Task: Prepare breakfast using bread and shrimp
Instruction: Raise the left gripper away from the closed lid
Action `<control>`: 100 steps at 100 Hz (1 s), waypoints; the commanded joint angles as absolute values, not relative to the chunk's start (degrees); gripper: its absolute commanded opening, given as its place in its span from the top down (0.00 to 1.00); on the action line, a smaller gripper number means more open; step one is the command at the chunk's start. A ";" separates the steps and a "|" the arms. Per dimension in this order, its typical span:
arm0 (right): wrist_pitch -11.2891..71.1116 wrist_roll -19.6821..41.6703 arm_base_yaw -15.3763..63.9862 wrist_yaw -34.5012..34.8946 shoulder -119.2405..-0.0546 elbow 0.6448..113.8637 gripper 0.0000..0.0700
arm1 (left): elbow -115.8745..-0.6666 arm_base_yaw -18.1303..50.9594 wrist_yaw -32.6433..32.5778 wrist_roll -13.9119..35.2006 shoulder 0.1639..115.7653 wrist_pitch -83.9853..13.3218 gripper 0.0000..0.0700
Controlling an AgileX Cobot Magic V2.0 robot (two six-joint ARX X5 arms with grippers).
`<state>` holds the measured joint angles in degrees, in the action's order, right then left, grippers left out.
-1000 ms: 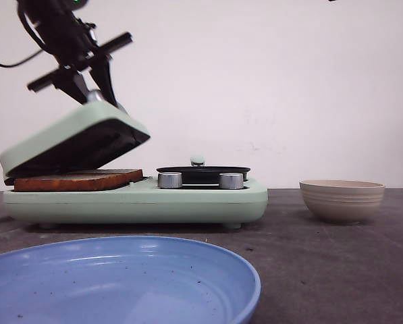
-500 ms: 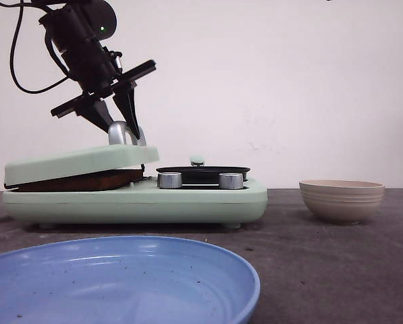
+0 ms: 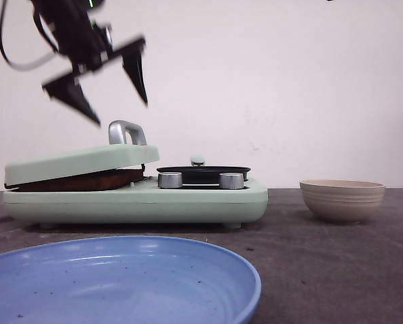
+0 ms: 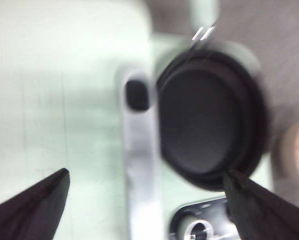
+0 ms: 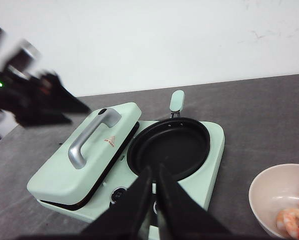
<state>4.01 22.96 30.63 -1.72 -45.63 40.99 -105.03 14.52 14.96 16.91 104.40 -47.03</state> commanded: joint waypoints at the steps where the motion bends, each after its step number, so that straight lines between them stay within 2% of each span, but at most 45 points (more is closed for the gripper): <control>1: 3.44 23.59 30.98 -1.96 -46.00 41.56 0.99 | -106.34 14.37 14.98 17.43 101.45 -46.33 0.38; 7: 3.49 23.57 30.98 -1.96 -46.00 41.56 0.99 | -106.34 14.11 14.98 17.43 98.00 -45.91 0.55; 21: 4.60 23.42 30.85 -2.17 -46.00 41.56 0.99 | -106.34 14.11 15.00 16.99 89.71 -45.52 0.85; 31: 5.28 23.42 30.81 -4.08 -46.00 41.56 0.99 | -106.34 14.70 16.05 17.26 83.74 -45.87 0.98; 39: 5.17 23.46 30.52 -4.89 -46.00 41.56 0.99 | -106.34 16.67 20.01 17.15 79.02 -46.19 0.99; 46: 5.15 23.59 29.74 -5.02 -46.00 41.58 0.99 | -106.34 19.25 19.44 15.20 74.85 -47.79 0.99; 66: 5.15 23.84 24.40 -4.62 -46.02 41.93 0.99 | -106.28 30.04 11.84 5.48 64.36 -59.59 0.98; 81: 6.24 24.45 16.82 -1.76 -46.96 44.58 0.99 | -106.17 33.45 9.08 4.86 58.19 -66.19 0.98; 100: 16.67 24.32 5.34 7.07 -55.20 53.63 0.99 | -106.06 33.45 0.32 2.26 52.16 -68.05 0.98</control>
